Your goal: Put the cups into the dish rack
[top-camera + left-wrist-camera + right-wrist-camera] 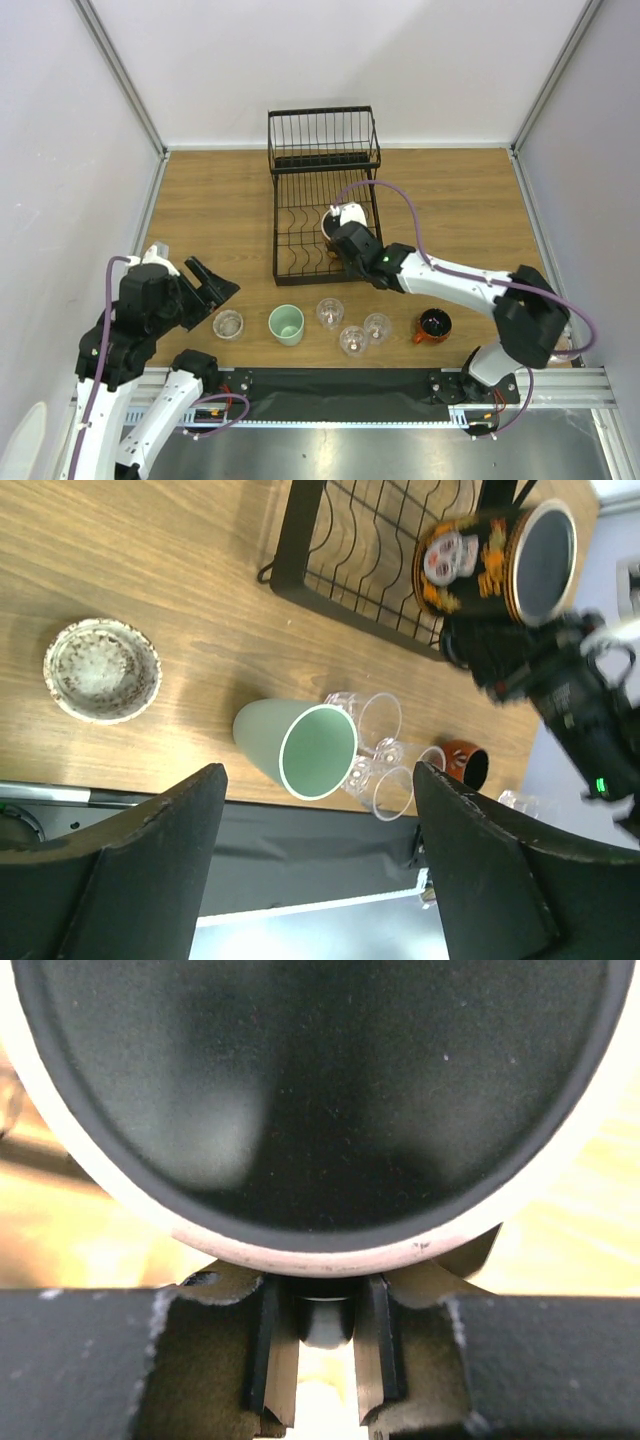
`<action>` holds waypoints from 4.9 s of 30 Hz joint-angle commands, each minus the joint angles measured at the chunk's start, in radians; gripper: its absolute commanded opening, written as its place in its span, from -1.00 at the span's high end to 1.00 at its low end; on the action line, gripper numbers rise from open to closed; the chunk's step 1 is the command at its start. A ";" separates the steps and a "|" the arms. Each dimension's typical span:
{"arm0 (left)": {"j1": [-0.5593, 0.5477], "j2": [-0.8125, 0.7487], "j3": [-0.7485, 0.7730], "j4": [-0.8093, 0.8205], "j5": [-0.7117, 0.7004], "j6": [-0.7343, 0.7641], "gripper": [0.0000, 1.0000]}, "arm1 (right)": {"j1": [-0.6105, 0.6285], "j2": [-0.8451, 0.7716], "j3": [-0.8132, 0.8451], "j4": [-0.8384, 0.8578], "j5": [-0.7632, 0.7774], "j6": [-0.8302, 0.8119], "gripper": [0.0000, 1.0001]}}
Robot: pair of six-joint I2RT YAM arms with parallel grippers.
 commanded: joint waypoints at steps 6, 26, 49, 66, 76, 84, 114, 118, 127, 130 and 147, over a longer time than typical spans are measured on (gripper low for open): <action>-0.003 0.013 -0.014 0.061 0.098 0.093 -0.56 | -0.090 0.088 0.085 0.313 0.032 -0.078 1.00; -0.003 0.090 -0.049 0.148 0.170 0.122 -0.55 | -0.188 0.208 0.174 0.211 -0.128 -0.038 -0.74; -0.003 0.119 -0.103 0.210 0.238 0.131 -0.28 | -0.286 0.013 -0.050 0.293 -0.481 0.131 0.12; -0.003 0.102 -0.075 0.161 0.230 0.140 -0.35 | -0.276 0.242 0.135 0.361 -0.409 0.223 0.30; -0.003 0.076 -0.113 0.180 0.241 0.119 -0.36 | -0.239 -0.015 0.030 0.171 -0.352 0.223 -0.54; -0.003 0.088 -0.129 0.231 0.270 0.108 -0.35 | -0.220 -0.290 -0.050 -0.198 -0.232 0.322 -0.43; -0.137 0.183 -0.090 0.405 0.319 -0.064 -0.28 | -0.447 -0.352 -0.217 -0.715 -0.269 0.776 -0.26; -0.137 0.189 -0.078 0.395 0.327 -0.051 -0.25 | -0.447 -0.341 -0.263 -0.684 -0.269 0.816 -0.18; -0.137 0.232 -0.046 0.421 0.390 -0.036 -0.17 | -0.444 -0.336 -0.291 -0.652 -0.260 0.839 0.14; -0.137 0.241 -0.041 0.473 0.445 -0.057 -0.18 | -0.435 -0.407 -0.274 -0.658 -0.240 0.824 0.35; -0.256 0.340 0.008 0.662 0.466 -0.172 -0.23 | -0.486 -0.473 -0.049 -0.670 -0.304 0.590 1.00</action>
